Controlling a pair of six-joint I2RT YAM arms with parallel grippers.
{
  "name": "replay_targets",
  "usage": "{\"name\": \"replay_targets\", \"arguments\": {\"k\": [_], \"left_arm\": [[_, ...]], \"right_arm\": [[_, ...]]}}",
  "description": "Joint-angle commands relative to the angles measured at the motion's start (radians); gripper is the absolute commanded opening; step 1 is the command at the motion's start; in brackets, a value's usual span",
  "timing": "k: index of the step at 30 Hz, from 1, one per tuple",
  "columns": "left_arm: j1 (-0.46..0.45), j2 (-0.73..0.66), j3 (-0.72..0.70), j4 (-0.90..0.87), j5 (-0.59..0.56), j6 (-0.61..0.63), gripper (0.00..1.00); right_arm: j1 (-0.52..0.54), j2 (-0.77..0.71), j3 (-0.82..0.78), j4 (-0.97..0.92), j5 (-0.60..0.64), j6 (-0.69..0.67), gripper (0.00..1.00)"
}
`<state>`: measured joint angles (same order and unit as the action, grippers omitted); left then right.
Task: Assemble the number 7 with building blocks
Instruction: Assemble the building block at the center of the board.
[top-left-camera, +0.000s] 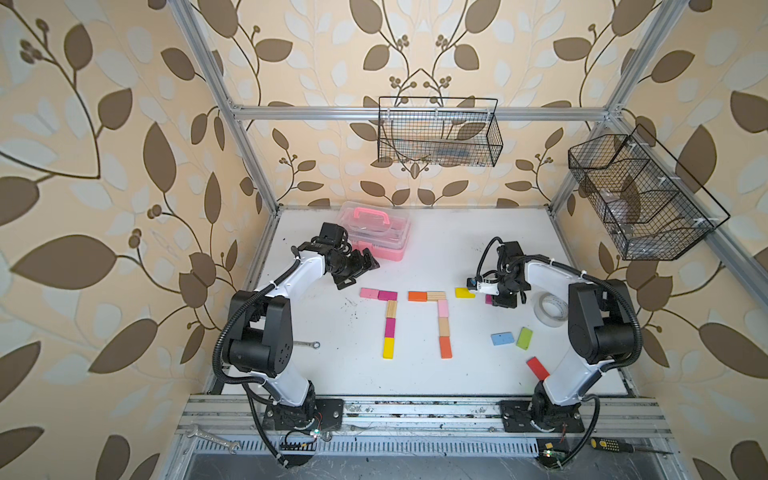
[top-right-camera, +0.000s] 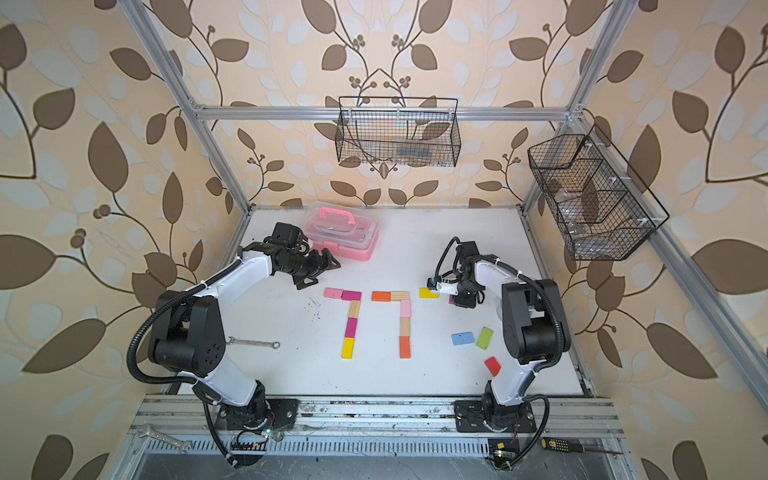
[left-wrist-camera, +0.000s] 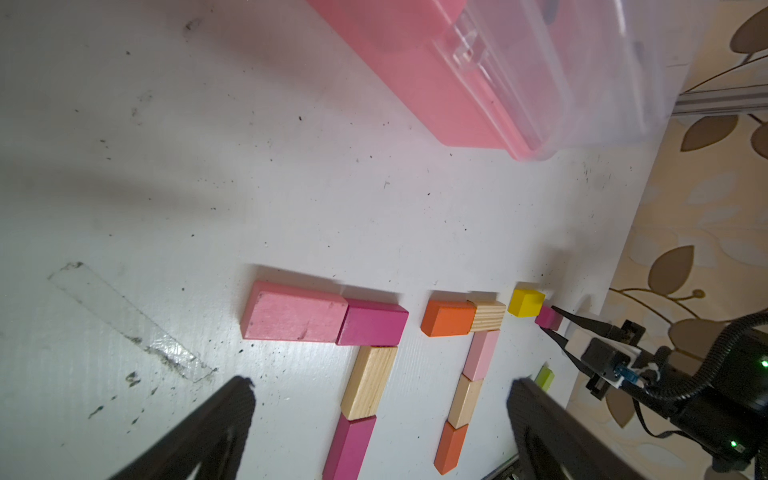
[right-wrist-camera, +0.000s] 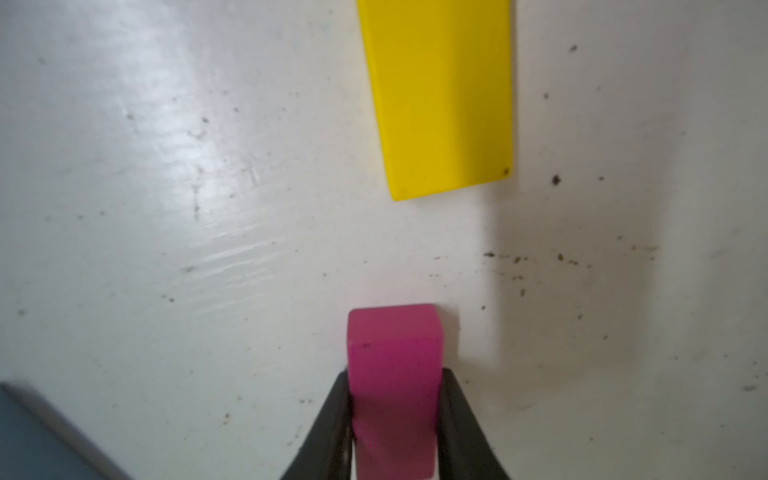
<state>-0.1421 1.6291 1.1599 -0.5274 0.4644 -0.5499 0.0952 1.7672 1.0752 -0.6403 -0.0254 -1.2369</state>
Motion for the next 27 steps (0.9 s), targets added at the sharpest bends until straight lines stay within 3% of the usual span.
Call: {"name": "replay_targets", "arguments": {"k": [1,27], "left_arm": [[0.013,-0.033,-0.016,-0.012,0.008,0.004,0.98],[0.022,-0.008,-0.013,-0.023,0.019,0.01,0.98]], "right_arm": [[0.011,0.044,0.05,-0.02,-0.004,-0.035,0.21],[0.071,0.14,0.106,-0.057,-0.079,-0.112,0.22]]}}
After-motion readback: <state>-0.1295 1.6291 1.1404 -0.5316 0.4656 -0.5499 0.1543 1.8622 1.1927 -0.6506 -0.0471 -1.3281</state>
